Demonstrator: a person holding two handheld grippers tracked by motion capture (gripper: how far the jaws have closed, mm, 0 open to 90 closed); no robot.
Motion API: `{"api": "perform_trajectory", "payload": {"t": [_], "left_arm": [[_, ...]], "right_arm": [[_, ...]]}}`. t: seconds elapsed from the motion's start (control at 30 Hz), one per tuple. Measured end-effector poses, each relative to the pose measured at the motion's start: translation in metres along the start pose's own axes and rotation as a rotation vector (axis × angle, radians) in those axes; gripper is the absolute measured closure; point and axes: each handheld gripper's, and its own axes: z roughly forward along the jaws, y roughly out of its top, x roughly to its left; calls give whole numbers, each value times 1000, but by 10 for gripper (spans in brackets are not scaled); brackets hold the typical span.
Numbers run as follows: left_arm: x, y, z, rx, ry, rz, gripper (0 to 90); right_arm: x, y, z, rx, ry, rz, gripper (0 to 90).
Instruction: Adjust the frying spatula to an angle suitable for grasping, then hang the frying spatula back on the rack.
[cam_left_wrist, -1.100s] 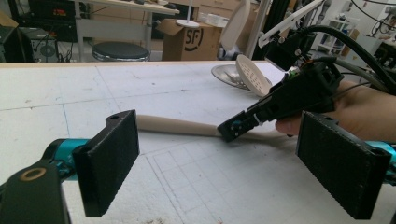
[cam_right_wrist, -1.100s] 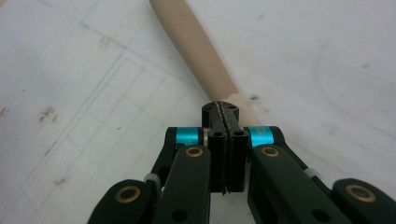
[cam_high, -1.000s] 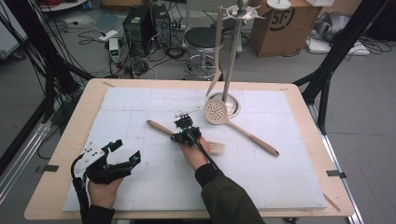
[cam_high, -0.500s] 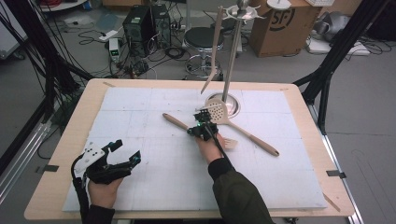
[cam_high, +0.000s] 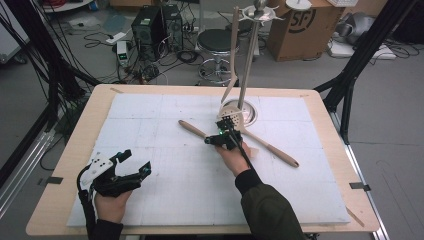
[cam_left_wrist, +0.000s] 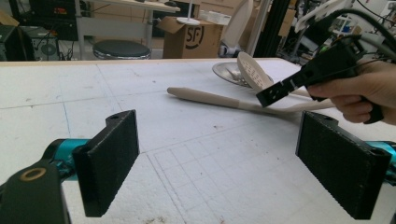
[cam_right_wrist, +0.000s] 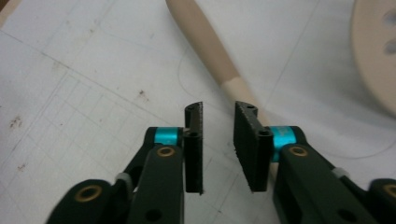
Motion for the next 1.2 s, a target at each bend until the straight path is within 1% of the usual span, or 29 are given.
{"api": "perform_trajectory", "payload": {"t": [0.03, 0.07, 0.1, 0.13, 0.2, 0.3, 0.4, 0.43, 0.5, 0.53, 0.57, 0.6, 0.67, 0.7, 0.73, 0.8, 0.93, 1.0, 1.07, 1.13, 1.2], "left_arm": [[0, 0, 0, 2, -2, 0, 139], [-1, 0, 0, 6, -3, 3, 139], [-1, 0, 1, 4, -3, 4, 139], [-1, 0, 1, 4, -5, 4, 139], [-1, 0, 1, 3, -5, 3, 139], [0, 0, 2, 5, -3, 2, 139], [-1, 0, 3, 12, -8, 4, 139], [-1, 0, 3, 12, -9, 7, 139], [-1, 0, 3, 14, -12, 9, 139], [-2, 0, 3, 15, -13, 9, 139], [-2, 0, 3, 16, -13, 9, 139], [-2, -1, 4, 12, -12, 4, 139], [-1, -1, 4, 13, -12, 6, 139], [-1, -1, 4, 14, -11, 4, 139], [-1, -1, 4, 14, -12, 3, 139], [-1, 0, 4, 14, -13, 5, 139], [-2, 0, 5, 13, -15, 7, 139], [-1, 0, 6, 15, -15, 5, 139], [-1, 0, 6, 14, -16, 6, 139], [-2, 0, 6, 17, -16, 6, 139], [-2, 0, 7, 19, -20, 7, 139]], "right_arm": [[0, 1, -3, -13, 5, -17, 689], [0, 2, -6, -15, -1, -25, 660], [-2, 4, -7, -2, -2, -29, 621], [-4, 5, -8, 14, -5, -39, 603], [-8, 8, -12, 36, -11, -69, 562], [-14, 13, -15, 70, 16, -74, 527], [-19, 16, -16, 77, 23, -87, 508], [-19, 16, -16, 79, 21, -78, 503], [-21, 17, -14, 87, 45, -83, 483], [-22, 18, -13, 94, 40, -88, 471], [-21, 18, -12, 107, 41, -84, 467], [-22, 19, -11, 115, 43, -99, 465], [-21, 21, -10, 109, 44, -103, 464], [-20, 22, -10, 108, 53, -103, 465], [-20, 22, -9, 106, 59, -113, 464], [-20, 22, -6, 120, 64, -118, 465], [-19, 20, 2, 162, 52, -138, 466], [-17, 19, 4, 176, 54, -144, 481], [-15, 19, 7, 192, 53, -161, 507], [-13, 18, 7, 198, 32, -188, 524], [-13, 18, 7, 198, 26, -194, 539]]}}
